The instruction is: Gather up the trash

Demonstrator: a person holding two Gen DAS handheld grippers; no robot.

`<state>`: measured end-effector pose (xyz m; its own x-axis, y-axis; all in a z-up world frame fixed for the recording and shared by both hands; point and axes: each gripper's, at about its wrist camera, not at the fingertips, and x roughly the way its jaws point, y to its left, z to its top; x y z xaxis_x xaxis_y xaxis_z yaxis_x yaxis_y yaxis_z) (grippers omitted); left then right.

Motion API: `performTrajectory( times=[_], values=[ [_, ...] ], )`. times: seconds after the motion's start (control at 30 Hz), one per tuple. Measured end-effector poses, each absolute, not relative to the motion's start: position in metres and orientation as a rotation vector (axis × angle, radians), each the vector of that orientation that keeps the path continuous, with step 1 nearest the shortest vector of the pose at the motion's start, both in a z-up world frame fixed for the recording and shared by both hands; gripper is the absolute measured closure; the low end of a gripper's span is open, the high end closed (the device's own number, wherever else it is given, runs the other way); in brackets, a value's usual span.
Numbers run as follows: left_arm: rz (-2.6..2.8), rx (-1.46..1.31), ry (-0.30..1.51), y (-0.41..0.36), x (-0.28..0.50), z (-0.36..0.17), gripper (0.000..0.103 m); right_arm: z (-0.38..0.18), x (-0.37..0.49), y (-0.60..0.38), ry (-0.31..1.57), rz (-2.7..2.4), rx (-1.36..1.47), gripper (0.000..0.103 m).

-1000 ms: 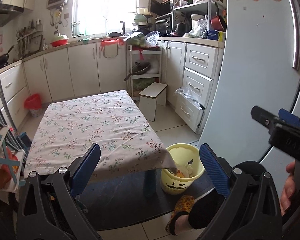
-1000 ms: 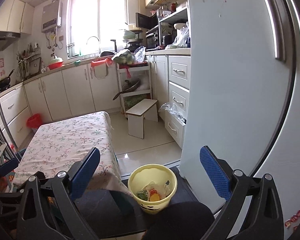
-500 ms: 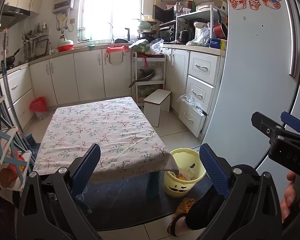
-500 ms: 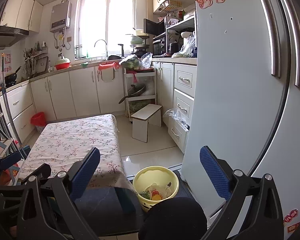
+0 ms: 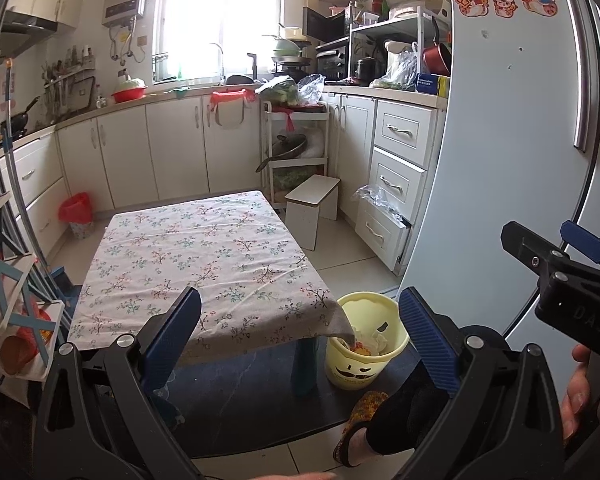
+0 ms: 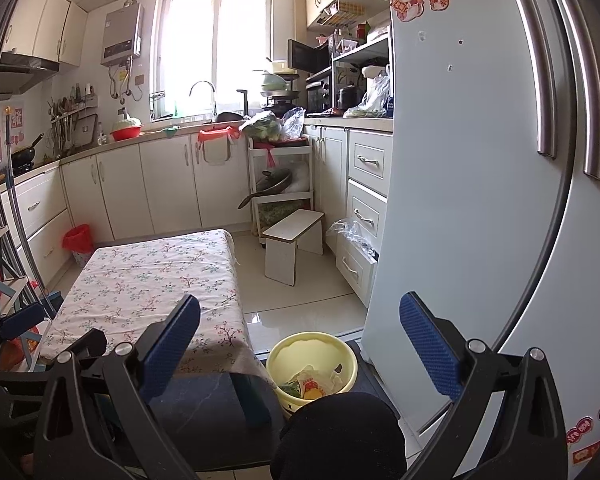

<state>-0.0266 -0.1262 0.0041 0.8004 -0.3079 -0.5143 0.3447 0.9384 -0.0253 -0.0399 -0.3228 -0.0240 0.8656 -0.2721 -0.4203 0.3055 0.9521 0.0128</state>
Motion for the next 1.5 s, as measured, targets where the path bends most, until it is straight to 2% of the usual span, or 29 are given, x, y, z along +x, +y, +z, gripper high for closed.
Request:
performTrajectory(
  times=[1.5],
  values=[
    [-0.341, 0.092, 0.51, -0.133, -0.043, 0.014, 0.008, -0.018, -0.055, -0.326, 0.394, -0.339, 0.051, 0.007]
  ],
)
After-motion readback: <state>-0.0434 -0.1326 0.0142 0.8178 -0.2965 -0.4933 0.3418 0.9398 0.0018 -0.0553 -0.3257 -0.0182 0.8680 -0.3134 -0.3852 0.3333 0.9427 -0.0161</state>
